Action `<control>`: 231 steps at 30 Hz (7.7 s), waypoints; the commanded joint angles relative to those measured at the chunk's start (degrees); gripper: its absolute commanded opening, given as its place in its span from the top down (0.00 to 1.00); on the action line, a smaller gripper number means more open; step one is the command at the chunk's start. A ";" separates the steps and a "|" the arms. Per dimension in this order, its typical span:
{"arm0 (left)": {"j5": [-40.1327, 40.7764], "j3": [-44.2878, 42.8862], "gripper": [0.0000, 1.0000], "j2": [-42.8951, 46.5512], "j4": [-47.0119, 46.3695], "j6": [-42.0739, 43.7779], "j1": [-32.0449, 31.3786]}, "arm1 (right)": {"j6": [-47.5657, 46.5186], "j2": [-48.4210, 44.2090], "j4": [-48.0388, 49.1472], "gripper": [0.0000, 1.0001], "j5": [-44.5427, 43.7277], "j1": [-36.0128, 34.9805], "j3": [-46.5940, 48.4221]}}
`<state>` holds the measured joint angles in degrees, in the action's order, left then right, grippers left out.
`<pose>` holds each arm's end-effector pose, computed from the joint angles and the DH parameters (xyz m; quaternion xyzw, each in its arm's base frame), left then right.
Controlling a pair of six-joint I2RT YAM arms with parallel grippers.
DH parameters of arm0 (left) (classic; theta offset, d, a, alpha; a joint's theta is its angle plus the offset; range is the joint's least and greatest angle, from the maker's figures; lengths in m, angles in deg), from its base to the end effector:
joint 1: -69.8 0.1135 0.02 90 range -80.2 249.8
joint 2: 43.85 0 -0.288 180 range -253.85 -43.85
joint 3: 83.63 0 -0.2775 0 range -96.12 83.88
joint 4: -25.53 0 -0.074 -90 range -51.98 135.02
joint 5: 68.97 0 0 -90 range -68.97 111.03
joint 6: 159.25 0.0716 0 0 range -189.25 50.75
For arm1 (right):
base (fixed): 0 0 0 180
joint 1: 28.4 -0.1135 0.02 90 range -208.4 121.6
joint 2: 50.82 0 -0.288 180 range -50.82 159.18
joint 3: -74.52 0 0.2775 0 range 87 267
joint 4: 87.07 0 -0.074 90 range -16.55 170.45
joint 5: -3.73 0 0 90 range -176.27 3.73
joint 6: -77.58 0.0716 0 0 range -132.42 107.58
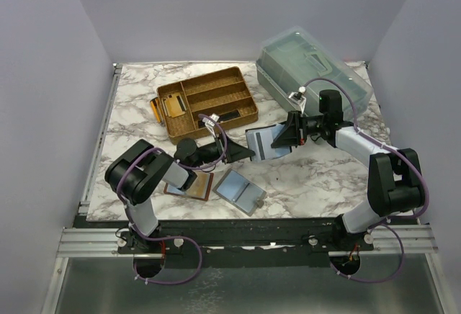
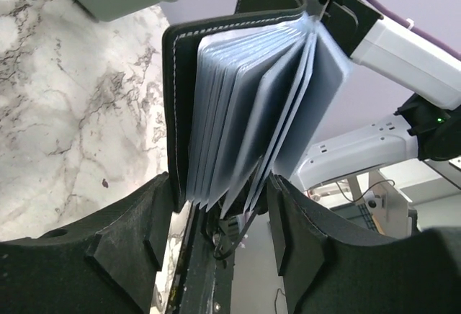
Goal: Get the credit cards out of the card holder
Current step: Remove the credit card from the card holder, then place the credit card in the storage box, then remove the credit card from the card holder.
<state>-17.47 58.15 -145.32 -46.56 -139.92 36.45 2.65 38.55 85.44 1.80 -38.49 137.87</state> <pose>0.2517 -0.2190 0.1679 0.0407 0.6620 -0.6971 0.2723 0.3123 0.1283 0.2376 -0.3011 0.6470 0.6717 0.1987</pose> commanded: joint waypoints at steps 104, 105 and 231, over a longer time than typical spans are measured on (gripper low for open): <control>13.00 -12.14 1.00 45.78 64.99 29.63 38.26 | -54.51 35.79 -68.64 1.00 -46.04 -5.90 86.55; 14.16 -13.36 1.00 44.36 64.79 30.19 38.26 | -55.91 37.58 -68.82 1.00 -47.49 -6.50 88.78; 20.76 8.21 1.00 48.40 52.68 16.11 -7.88 | -36.28 -9.73 -54.85 0.57 -15.19 -7.44 24.74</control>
<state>-0.66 66.50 -92.52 13.59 -124.03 30.27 -39.16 29.15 21.03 -10.42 -45.92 167.16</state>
